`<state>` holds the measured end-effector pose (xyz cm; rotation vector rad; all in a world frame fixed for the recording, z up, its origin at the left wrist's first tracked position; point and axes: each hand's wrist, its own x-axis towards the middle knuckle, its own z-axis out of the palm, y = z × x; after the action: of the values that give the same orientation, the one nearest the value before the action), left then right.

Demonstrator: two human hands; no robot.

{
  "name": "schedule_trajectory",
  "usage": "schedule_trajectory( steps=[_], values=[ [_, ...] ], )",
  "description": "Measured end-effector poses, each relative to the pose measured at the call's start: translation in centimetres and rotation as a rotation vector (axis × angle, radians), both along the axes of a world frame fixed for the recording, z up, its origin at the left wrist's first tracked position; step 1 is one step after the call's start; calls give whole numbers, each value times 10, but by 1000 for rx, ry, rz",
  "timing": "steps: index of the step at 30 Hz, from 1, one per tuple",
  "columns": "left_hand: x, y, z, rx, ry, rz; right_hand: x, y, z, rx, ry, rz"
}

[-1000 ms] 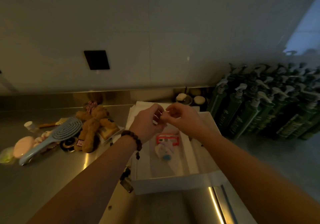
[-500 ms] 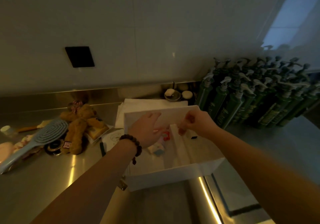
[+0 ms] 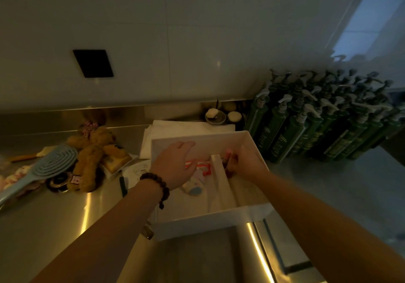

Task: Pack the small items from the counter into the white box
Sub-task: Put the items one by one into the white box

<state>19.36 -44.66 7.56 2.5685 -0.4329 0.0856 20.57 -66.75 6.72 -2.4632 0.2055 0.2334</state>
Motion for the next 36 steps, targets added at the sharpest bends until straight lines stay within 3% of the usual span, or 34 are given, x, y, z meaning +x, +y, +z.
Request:
schedule_trajectory(
  steps=[6, 11, 16, 24, 29, 36],
  values=[
    [-4, -1, 5, -4, -49, 18, -5, 1, 16, 95, -61, 64],
    [-12, 10, 17, 16, -142, 83, -15, 20, 37, -142, -315, 147],
    [-32, 44, 22, 60, -182, 245, -14, 79, 36, -40, -273, 267],
    [-92, 150, 22, 80, -232, 485, -21, 179, 24, 77, -328, 519],
    [-120, 230, 2, 53, -118, 663, -33, 248, 20, 175, -374, 615],
    [-101, 346, -29, 28, 1, 677, -27, 338, -13, 192, -275, 573]
  ],
)
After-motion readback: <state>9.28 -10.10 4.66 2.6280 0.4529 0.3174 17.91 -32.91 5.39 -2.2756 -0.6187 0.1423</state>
